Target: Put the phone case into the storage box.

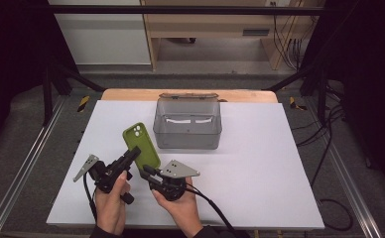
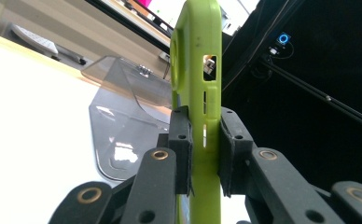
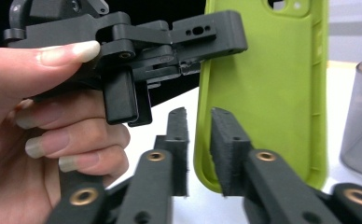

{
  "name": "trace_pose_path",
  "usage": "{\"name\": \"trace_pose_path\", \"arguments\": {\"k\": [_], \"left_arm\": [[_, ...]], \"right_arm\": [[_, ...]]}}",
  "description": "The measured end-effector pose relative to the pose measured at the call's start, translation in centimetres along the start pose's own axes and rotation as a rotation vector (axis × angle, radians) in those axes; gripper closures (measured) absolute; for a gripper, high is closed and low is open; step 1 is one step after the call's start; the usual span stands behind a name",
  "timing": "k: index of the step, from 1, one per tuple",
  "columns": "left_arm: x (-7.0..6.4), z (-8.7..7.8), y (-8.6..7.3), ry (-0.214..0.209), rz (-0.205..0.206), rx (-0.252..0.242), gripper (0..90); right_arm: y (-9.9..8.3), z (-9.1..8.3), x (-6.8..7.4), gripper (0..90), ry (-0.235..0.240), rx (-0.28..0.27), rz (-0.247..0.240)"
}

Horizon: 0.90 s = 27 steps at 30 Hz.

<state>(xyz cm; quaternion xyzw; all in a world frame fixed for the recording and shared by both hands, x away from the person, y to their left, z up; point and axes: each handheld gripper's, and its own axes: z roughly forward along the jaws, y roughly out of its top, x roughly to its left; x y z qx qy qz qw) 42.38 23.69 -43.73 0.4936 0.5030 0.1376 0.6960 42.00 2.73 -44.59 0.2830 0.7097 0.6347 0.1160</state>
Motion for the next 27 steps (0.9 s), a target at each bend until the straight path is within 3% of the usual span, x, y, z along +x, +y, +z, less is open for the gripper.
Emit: {"name": "trace_pose_path", "arguments": {"k": [5,9,14,17,18,21,27], "left_arm": [[0.2,-0.3,0.2,0.031,0.036,-0.004,77.5],[0.4,-0.8,0.2,0.062,0.075,-0.001,77.5],[0.7,-1.0,0.1,0.080,0.093,0.001,77.5],[0.7,-1.0,-0.1,0.095,0.120,0.006,77.4],[0.7,-1.0,-0.1,0.097,0.126,0.011,77.5],[0.8,-1.0,-0.3,0.102,0.141,0.026,77.5],[0.9,-1.1,-0.2,0.105,0.149,0.023,77.5]], "right_arm": [[0.5,-0.6,-0.5,59.0,-0.052,0.023,-0.067],[0.5,-1.6,-1.2,49.2,-0.089,0.089,-0.124],[0.3,-2.9,-2.7,31.1,-0.139,0.110,-0.127],[0.3,-3.5,-3.7,23.1,-0.173,0.155,-0.092],[0.1,-3.6,-4.0,20.1,-0.190,0.169,-0.112],[-0.1,-4.2,-4.6,16.1,-0.255,0.213,-0.174],[0.3,-6.2,-6.0,11.9,-0.264,0.195,-0.159]]}}
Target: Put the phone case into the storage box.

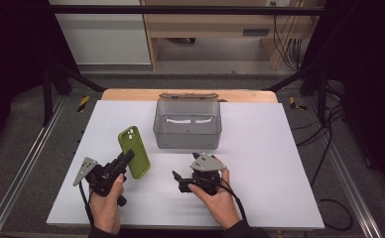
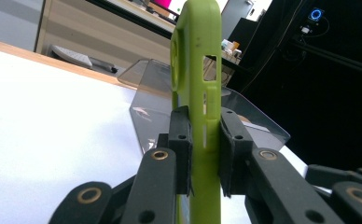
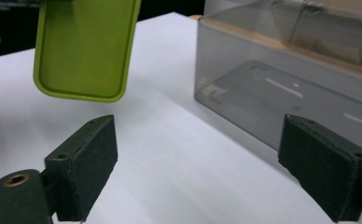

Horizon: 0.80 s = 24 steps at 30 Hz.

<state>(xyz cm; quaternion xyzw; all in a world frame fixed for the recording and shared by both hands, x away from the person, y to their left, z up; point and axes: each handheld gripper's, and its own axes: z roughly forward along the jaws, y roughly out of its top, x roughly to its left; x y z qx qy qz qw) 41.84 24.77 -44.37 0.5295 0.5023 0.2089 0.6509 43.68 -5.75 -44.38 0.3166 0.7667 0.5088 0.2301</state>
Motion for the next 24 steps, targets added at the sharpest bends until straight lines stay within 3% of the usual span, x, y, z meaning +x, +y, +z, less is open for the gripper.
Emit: {"name": "trace_pose_path", "arguments": {"k": [9,12,17,24], "left_arm": [[0.1,-0.1,0.3,0.020,0.013,-0.013,77.5],[0.2,-0.3,0.5,0.029,0.027,-0.015,77.5],[0.4,-0.6,0.5,0.040,0.045,-0.016,77.5],[0.7,-0.7,0.8,0.043,0.038,-0.025,77.5]], "right_arm": [[-1.6,-4.1,-4.4,11.3,-0.051,-0.067,0.075],[-2.4,-5.3,-5.4,11.3,-0.080,-0.087,0.074],[-2.8,-7.2,-6.6,8.9,-0.133,-0.164,0.060],[-3.7,-8.2,-7.8,5.7,-0.184,-0.178,0.058]]}}
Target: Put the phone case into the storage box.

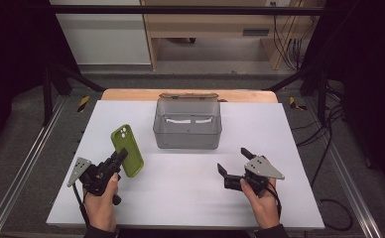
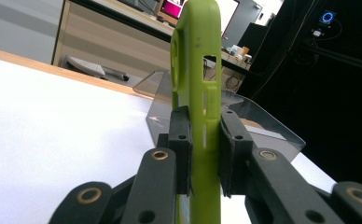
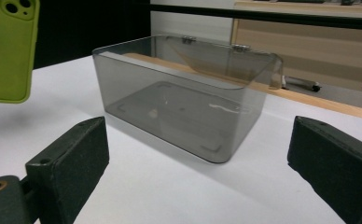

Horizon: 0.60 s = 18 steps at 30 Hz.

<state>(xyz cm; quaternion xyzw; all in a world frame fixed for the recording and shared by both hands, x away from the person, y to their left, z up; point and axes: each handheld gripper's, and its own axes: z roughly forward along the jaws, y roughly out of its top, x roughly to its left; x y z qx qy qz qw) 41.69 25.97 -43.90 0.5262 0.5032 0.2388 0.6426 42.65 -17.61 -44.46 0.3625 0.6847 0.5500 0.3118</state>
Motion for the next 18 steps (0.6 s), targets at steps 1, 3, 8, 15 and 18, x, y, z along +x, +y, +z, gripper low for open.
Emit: {"name": "trace_pose_path", "arguments": {"k": [1,3,8,15,18], "left_arm": [[0.0,0.0,0.0,0.000,0.004,0.002,77.5],[0.0,0.0,0.1,-0.003,0.000,0.002,77.5],[0.1,0.4,0.9,-0.016,-0.005,0.010,77.5],[-0.8,1.2,3.6,-0.013,0.036,-0.012,77.4],[-1.7,1.8,5.3,-0.016,0.048,-0.005,77.4]], "right_arm": [[-0.1,-0.1,-0.2,5.7,-0.001,-0.001,0.005],[-0.2,-0.4,-0.6,5.8,-0.013,-0.008,-0.005],[0.1,-1.4,-1.5,5.8,-0.018,-0.045,0.003],[-0.4,-1.9,-2.2,5.7,-0.013,-0.043,-0.013],[-0.5,-2.0,-2.1,5.3,0.001,-0.037,0.001]]}}
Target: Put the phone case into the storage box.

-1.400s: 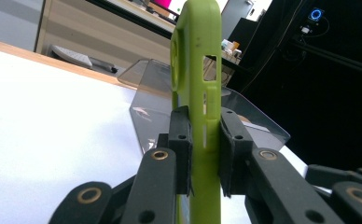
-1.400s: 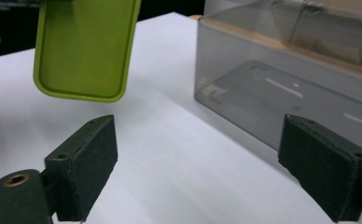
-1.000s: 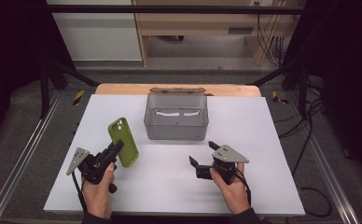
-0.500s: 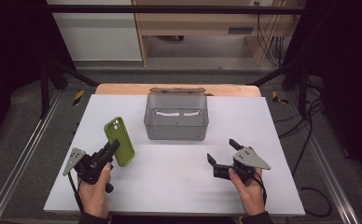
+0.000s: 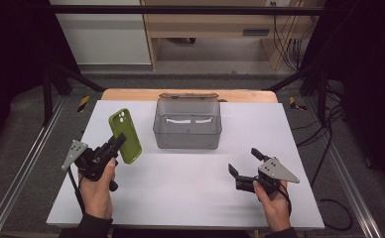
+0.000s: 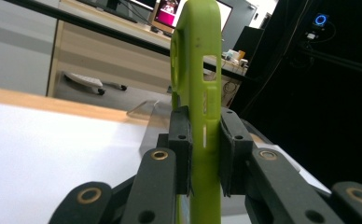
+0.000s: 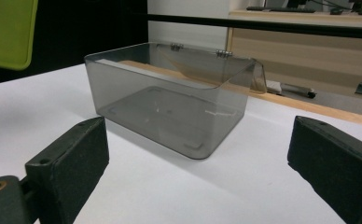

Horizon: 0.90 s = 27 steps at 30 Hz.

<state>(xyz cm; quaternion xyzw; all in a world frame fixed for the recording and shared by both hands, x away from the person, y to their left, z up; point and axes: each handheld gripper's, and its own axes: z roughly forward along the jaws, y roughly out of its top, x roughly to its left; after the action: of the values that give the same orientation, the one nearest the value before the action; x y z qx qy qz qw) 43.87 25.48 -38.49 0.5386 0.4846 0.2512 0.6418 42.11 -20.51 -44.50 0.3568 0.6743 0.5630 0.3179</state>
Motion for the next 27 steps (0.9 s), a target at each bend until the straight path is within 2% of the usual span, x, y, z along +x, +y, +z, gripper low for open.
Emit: {"name": "trace_pose_path", "arguments": {"k": [3,6,10,13,16,20,24,27], "left_arm": [[-1.0,0.9,1.3,0.001,0.032,0.013,77.5],[-1.9,1.8,2.0,-0.001,0.058,0.025,77.4],[-3.0,2.9,2.4,-0.012,0.076,0.051,77.4],[-3.5,3.6,2.6,-0.016,0.101,0.063,77.4],[-3.9,4.4,2.9,-0.027,0.103,0.074,77.5],[-4.7,5.4,3.4,-0.023,0.162,0.064,77.5],[-5.6,6.8,3.9,-0.036,0.171,0.078,77.5],[-6.1,7.7,4.0,-0.018,0.205,0.087,77.5]], "right_arm": [[-0.1,-0.4,0.0,5.3,0.000,0.004,0.006],[-0.1,-0.7,-0.2,5.4,-0.015,0.001,-0.010],[-0.5,-1.0,-0.4,4.7,-0.024,0.006,-0.003],[-0.7,-1.1,-0.4,4.7,-0.012,0.016,-0.008],[-0.8,-1.3,-0.4,4.8,-0.004,0.022,-0.018],[-0.9,-1.5,-0.5,5.0,-0.007,0.025,-0.020],[-0.9,-1.6,-0.5,5.0,-0.015,0.023,-0.024],[-0.8,-1.8,-0.8,5.0,-0.027,0.019,-0.021]]}}
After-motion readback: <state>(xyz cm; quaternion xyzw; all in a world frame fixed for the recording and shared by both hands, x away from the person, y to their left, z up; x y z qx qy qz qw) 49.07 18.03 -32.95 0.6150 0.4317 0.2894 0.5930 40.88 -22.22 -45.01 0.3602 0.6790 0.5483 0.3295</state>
